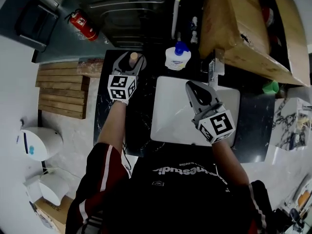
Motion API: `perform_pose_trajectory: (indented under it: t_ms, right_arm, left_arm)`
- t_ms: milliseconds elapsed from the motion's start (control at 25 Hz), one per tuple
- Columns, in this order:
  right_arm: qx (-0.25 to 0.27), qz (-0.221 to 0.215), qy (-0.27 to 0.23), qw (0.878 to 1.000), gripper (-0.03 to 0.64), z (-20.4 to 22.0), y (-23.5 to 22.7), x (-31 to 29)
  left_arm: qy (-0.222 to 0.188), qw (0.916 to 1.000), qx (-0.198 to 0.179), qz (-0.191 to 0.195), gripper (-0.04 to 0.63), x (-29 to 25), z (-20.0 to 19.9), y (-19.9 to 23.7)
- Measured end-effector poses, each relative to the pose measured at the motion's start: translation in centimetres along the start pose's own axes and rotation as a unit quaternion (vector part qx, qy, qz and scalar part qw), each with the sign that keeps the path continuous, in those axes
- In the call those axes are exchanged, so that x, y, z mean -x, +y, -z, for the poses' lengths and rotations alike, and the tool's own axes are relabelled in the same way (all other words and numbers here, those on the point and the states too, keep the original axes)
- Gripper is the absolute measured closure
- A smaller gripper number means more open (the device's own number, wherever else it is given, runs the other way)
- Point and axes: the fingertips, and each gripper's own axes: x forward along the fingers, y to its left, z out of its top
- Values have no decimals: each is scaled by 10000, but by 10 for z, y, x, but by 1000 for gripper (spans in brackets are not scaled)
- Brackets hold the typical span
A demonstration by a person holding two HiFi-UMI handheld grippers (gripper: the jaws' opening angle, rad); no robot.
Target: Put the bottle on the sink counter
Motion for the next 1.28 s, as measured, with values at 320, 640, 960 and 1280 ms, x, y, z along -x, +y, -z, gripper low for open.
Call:
perform_pose_trajectory:
  t_ms: [320,640,960,1280]
  right_arm:
    - [-22,234,-221,9995,577,-23,8,49]
    - [-29,278,-444,9986,577,-47,33,129]
    - [-157,351,-664,9971,577,-59,44,234]
    - [-24,332,-533,9980,577,-46,55,342]
  left_arm:
    - [-471,9989,-23,12,357,71,-48,-24]
    - [-1132,9931,290,-118,465,191,-92,-89]
    - [-1517,9884,-77,-83,552,270,-145,-191]
    - [-1426,9892,-259,202,580,314,-167,-319]
